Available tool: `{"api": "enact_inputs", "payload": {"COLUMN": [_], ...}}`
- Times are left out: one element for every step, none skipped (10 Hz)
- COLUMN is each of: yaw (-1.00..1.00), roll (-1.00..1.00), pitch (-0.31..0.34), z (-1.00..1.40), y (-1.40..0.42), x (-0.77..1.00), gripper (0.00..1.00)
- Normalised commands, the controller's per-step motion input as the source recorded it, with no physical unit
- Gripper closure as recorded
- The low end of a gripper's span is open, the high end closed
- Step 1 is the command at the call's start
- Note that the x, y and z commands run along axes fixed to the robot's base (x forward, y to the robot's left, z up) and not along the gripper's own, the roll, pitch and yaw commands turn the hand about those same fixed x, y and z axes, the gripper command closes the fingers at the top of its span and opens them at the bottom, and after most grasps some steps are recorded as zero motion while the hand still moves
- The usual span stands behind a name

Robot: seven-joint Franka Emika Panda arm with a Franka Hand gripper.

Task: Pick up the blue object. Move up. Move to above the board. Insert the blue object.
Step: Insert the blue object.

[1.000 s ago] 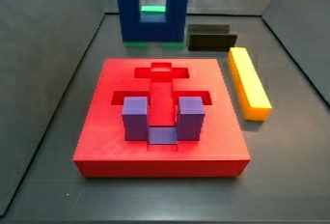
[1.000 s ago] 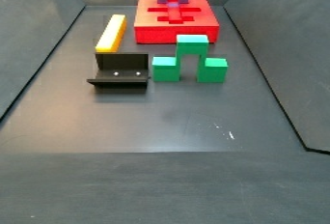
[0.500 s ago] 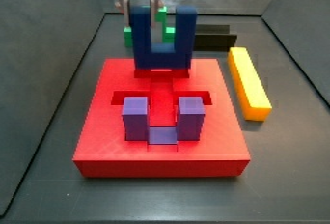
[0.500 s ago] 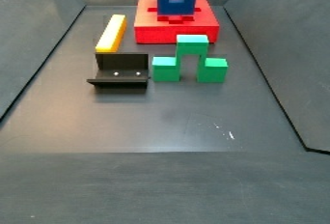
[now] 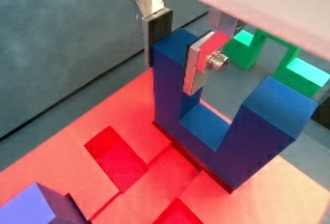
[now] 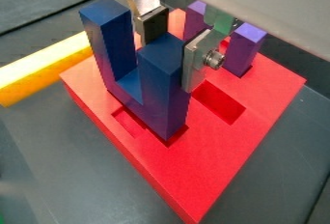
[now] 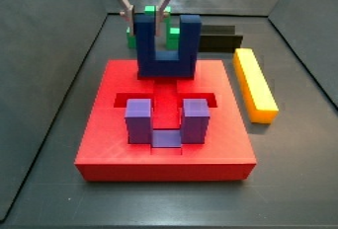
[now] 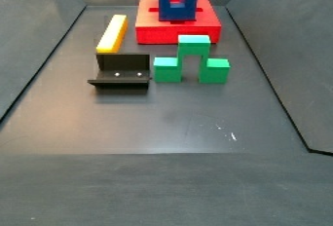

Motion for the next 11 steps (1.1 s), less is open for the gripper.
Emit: {"api": "enact_inputs", "payload": {"yaw": [0.00,-0.02,-0.04,-0.04,-0.04,0.00,0.00,0.00,0.00,0.00,0.00], "roll": [0.10,0.11,0.09,0.09,0.10,0.10,0.03,0.04,0.04,0.01,0.02], "pitch": [0.000,-0.004,-0.019,-0.031,-0.026,0.000,0.000,0.000,-0.007,-0.033,-0.050], "z": [-0.25,-0.29,-0.34,-0.37,-0.51,-0.63,-0.58,-0.44,-0.38,-0.44,-0.53], "y": [-0.04,-0.08,-0.10,-0.11,-0.17,-0.12,-0.05,-0.03,-0.04,0.00,0.00], "x": [-0.09,-0.07,-0.06,-0.05,0.00,0.39,0.40,0.19,0.14,0.12,0.06], "gripper": [1.00,1.00,1.00,1.00,1.00,1.00,1.00,1.00,1.00,1.00,1.00]}}
